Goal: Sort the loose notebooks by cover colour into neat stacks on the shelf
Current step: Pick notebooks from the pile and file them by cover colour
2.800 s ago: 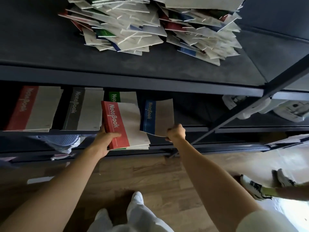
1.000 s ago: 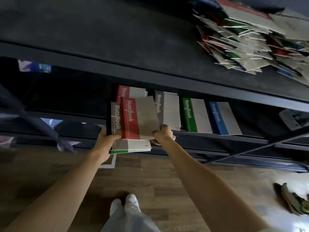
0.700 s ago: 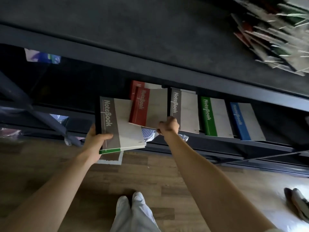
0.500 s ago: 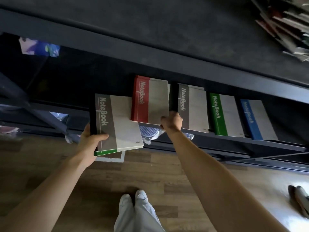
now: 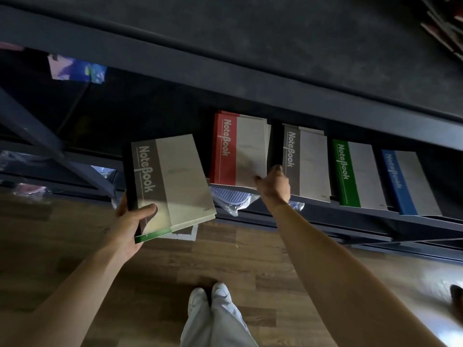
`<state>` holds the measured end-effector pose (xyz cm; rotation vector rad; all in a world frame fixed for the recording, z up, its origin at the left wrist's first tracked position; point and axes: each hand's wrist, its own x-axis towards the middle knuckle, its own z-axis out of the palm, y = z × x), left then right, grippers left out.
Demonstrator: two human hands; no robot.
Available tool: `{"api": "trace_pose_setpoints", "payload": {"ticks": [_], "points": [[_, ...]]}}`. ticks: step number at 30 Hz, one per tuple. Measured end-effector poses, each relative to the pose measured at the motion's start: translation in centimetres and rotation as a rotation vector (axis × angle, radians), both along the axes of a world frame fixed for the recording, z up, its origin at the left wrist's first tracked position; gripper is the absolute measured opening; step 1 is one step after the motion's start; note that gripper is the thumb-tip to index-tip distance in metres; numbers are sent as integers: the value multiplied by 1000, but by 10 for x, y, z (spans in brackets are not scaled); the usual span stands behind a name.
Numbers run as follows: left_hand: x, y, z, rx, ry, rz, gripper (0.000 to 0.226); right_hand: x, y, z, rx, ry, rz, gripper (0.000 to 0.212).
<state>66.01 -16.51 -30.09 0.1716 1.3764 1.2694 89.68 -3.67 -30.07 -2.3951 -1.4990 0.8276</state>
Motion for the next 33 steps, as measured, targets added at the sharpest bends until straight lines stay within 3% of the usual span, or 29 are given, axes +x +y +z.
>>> {"api": "trace_pose_setpoints", "payload": {"ticks": [1, 3, 5, 7, 13, 15, 17, 22, 27, 33], "points": [[-1, 1, 3, 4, -9, 15, 49, -5, -3, 3, 30, -5, 95, 29], [0, 5, 8, 18, -29, 39, 48, -20, -12, 9, 80, 161, 233, 20], [6, 11, 12, 39, -11, 9, 47, -36, -23, 20, -53, 469, 234, 28], [18, 17, 15, 77, 54, -79, 47, -40, -31, 26, -184, 618, 202, 24], [70, 33, 13, 67, 163, -157, 36, 11, -44, 22, -45, 385, 134, 15], [87, 40, 12, 81, 128, -191, 33, 36, -47, 20, -28, 403, 35, 18], [104, 45, 11, 93, 114, -235, 40, 61, -48, 18, -9, 435, -91, 18], [141, 54, 8, 121, 125, -393, 56, 120, -31, 9, 95, 245, -277, 23], [155, 58, 1, 134, 200, -453, 65, 148, 1, -3, 146, 44, -280, 28], [148, 58, -4, 114, 275, -438, 59, 155, 14, -12, 76, -67, -235, 27]]}}
